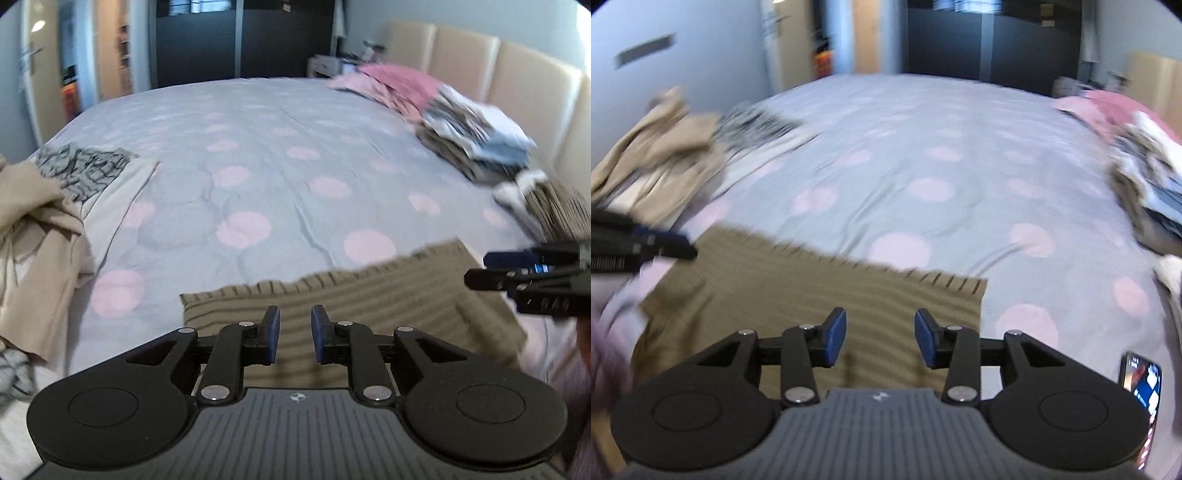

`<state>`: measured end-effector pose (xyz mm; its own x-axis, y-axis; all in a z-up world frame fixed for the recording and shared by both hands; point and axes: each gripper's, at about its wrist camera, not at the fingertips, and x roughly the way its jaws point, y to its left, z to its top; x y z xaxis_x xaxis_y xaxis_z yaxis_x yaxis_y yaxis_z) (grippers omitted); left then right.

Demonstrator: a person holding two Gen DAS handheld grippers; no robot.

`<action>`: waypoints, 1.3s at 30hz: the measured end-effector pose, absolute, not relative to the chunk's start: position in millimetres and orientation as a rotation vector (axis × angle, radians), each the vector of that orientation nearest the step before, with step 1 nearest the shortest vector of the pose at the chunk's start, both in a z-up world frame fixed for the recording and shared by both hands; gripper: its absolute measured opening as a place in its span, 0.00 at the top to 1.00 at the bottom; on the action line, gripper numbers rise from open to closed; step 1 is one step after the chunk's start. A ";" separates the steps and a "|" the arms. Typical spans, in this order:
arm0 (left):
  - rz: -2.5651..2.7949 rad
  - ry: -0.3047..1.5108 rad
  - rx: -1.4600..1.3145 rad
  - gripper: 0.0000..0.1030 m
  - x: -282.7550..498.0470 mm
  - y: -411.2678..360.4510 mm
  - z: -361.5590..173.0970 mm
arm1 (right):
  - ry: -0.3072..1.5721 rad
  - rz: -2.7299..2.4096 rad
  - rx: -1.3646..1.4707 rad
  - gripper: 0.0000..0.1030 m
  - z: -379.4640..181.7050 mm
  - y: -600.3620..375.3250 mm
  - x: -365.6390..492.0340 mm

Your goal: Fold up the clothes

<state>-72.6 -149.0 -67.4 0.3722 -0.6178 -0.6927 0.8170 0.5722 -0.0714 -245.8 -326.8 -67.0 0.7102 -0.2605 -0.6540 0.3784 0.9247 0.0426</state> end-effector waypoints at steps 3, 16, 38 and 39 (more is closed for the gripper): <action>-0.915 0.742 0.277 0.84 -69.8 -160.0 -77.3 | 0.635 -0.406 0.192 0.58 -70.9 -320.8 -234.2; -0.875 0.807 0.379 0.88 -45.5 -182.0 -127.3 | 0.735 -0.389 0.187 0.76 -132.4 -330.6 -182.8; -0.840 0.720 0.342 0.89 -78.2 -127.6 -81.7 | 0.639 -0.510 0.253 0.74 -95.9 -340.3 -260.4; -0.859 0.711 0.358 0.89 -86.1 -127.0 -80.7 | 0.638 -0.473 0.243 0.74 -94.1 -329.8 -262.9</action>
